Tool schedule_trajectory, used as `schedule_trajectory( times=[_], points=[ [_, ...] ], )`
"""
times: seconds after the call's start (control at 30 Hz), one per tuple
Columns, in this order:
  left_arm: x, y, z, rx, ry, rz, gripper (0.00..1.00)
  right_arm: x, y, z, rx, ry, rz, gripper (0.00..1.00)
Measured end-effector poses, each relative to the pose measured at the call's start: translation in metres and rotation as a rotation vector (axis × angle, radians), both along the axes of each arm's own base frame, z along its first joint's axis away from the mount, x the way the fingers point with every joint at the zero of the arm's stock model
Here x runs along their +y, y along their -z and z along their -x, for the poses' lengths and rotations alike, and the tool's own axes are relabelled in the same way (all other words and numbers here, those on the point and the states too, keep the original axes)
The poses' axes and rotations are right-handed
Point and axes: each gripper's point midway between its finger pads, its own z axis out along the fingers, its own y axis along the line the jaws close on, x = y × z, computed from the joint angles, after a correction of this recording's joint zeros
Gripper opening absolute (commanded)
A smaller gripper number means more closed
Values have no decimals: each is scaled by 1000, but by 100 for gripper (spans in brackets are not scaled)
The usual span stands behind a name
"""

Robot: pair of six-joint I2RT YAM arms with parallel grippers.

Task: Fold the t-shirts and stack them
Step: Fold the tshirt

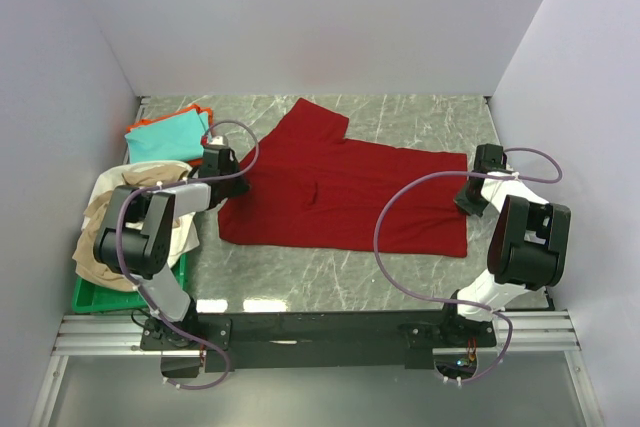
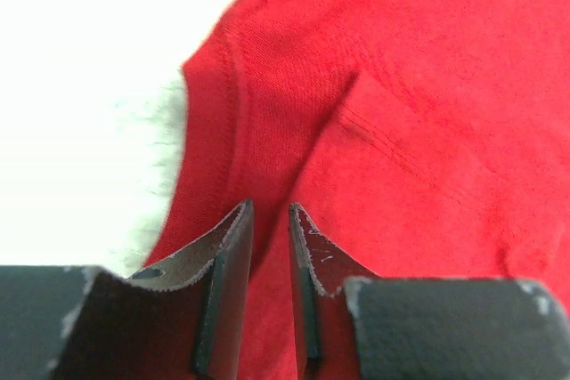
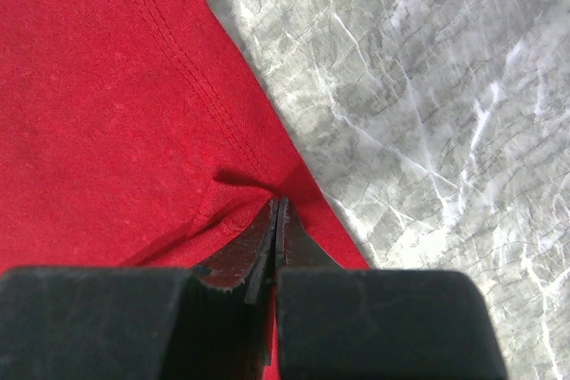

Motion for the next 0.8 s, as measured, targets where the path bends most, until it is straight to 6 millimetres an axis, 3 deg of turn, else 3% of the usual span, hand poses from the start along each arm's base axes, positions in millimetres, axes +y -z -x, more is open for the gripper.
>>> schedule_trajectory(
  times=[0.8],
  points=[
    [18, 1, -11, -1, -72, 21, 29, -3, 2, 4, 18, 9, 15, 0]
  ],
)
